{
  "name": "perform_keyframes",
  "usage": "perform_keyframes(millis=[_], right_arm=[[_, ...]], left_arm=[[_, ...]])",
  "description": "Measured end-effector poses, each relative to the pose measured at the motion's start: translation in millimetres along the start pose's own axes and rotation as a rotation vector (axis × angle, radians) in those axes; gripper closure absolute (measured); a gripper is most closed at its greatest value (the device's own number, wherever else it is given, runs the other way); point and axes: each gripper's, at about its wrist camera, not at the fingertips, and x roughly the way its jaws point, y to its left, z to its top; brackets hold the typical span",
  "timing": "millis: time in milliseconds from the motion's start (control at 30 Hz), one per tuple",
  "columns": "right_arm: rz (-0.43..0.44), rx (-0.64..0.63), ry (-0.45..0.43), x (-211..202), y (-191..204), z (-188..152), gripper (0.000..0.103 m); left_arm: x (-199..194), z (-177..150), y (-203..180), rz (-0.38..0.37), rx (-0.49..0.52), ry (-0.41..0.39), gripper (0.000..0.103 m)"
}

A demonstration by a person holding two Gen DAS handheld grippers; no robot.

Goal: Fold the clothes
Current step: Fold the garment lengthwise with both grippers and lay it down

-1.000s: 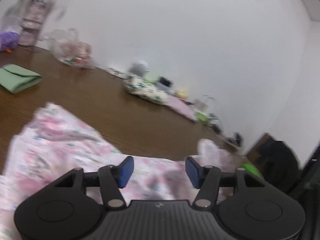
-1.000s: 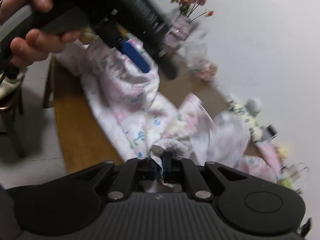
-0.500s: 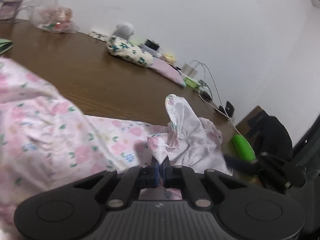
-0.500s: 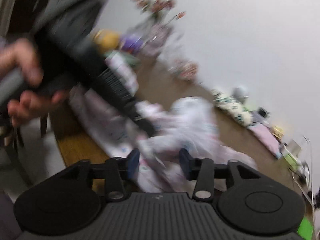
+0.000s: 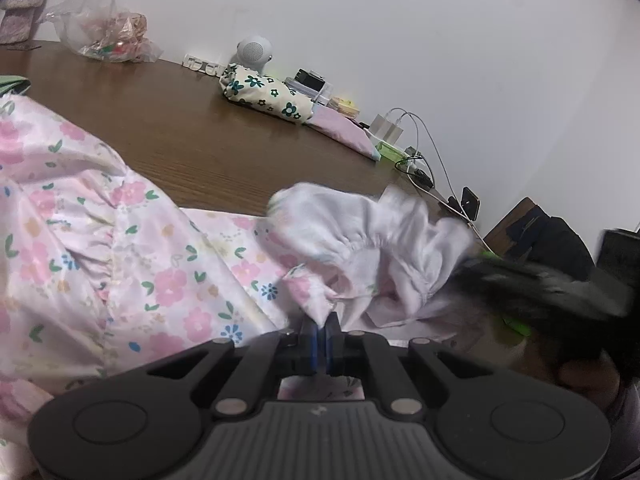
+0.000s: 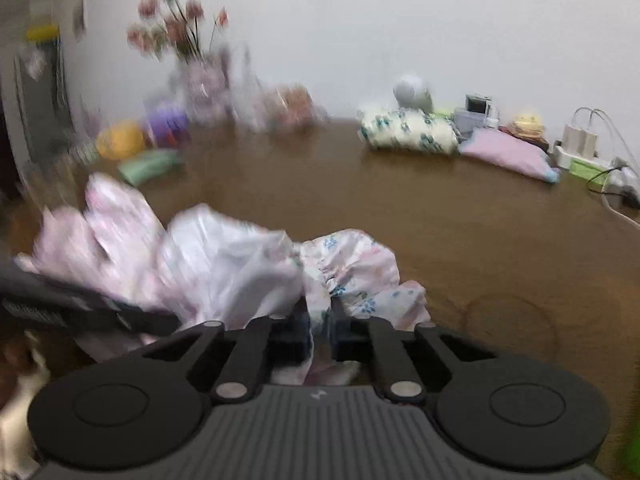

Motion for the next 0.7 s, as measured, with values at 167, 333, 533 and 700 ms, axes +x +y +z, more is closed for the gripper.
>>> perform_keyframes(millis=[167, 333, 533, 700], right_arm=[[0.177, -0.133, -0.025, -4.7, 16.9, 2.3, 0.096], [0.198, -0.085, 0.042, 18.1, 18.5, 5.2, 0.095], [0.198, -0.297, 0.117, 31.4, 50.9, -8.5, 0.084], [0.206, -0.258, 0.115, 27.7, 52.6, -6.6, 0.081]], left_arm=[[-8.9, 0.2, 5.5, -0.018, -0.013, -0.033, 0.098], [-37.1, 1.2, 2.7, -0.045, 0.029, -0.119, 0.067], [-46.6, 17.5, 5.3, -0.107, -0.020, -0.192, 0.044], [-13.8, 21.0, -0.2, 0.038, -0.010, -0.071, 0.081]])
